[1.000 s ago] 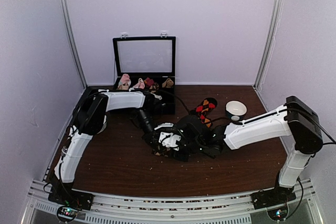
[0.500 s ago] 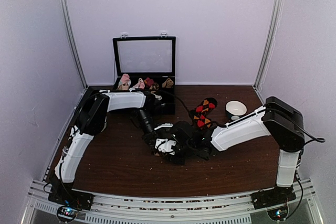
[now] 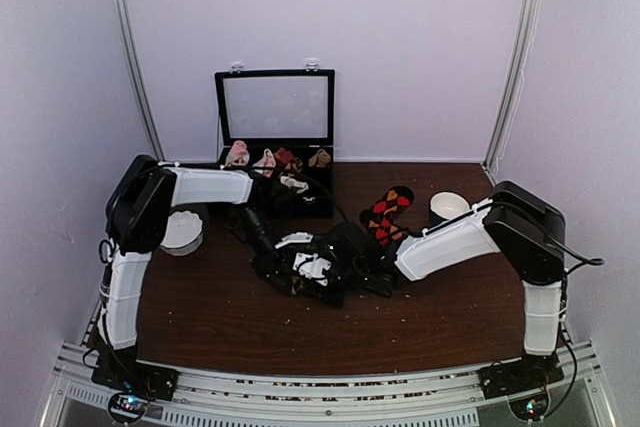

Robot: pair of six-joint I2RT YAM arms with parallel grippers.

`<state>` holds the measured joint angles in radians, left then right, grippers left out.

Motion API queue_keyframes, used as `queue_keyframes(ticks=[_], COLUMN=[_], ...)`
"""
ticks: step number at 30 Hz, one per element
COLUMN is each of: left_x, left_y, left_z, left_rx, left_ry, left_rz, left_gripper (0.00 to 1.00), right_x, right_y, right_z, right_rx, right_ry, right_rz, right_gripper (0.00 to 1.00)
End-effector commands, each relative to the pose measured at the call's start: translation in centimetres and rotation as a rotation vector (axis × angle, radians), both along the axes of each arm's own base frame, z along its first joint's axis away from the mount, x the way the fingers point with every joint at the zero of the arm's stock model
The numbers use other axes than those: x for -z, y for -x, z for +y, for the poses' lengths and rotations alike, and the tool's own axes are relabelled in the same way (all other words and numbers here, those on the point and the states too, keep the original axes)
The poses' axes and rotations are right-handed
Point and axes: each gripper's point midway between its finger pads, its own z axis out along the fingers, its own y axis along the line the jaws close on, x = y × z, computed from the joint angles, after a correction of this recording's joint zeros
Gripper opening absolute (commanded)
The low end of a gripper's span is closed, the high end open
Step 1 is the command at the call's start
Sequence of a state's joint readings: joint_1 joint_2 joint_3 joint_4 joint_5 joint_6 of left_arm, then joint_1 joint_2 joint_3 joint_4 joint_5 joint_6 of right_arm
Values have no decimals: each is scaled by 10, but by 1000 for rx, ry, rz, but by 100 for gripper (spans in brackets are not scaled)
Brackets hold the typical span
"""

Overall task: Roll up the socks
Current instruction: Pick up the sock from the center of the board.

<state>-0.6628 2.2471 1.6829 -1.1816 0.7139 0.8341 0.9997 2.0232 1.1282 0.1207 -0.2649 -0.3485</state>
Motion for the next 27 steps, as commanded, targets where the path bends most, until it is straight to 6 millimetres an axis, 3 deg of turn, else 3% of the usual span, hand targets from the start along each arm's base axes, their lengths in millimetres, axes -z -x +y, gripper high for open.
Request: queue_keyframes(ticks=[1, 9, 17, 27], left_x=[-32, -47, -45, -48], left_y=[-17, -19, -12, -25], left_z=[7, 7, -4, -14], left_rx=[-51, -102, -41, 45], left_ry=[90, 162, 184, 158], left_rz=[-202, -316, -390, -561], left_gripper=[53, 47, 53, 59], right_x=[74, 55, 25, -29], right_y=[25, 14, 15, 20], right_z=[-47, -38, -28, -11], right_rx=[56, 164, 179, 101], right_ry=[205, -25, -154, -255], right_rz=[244, 552, 597, 634], right_gripper=[18, 5, 3, 3])
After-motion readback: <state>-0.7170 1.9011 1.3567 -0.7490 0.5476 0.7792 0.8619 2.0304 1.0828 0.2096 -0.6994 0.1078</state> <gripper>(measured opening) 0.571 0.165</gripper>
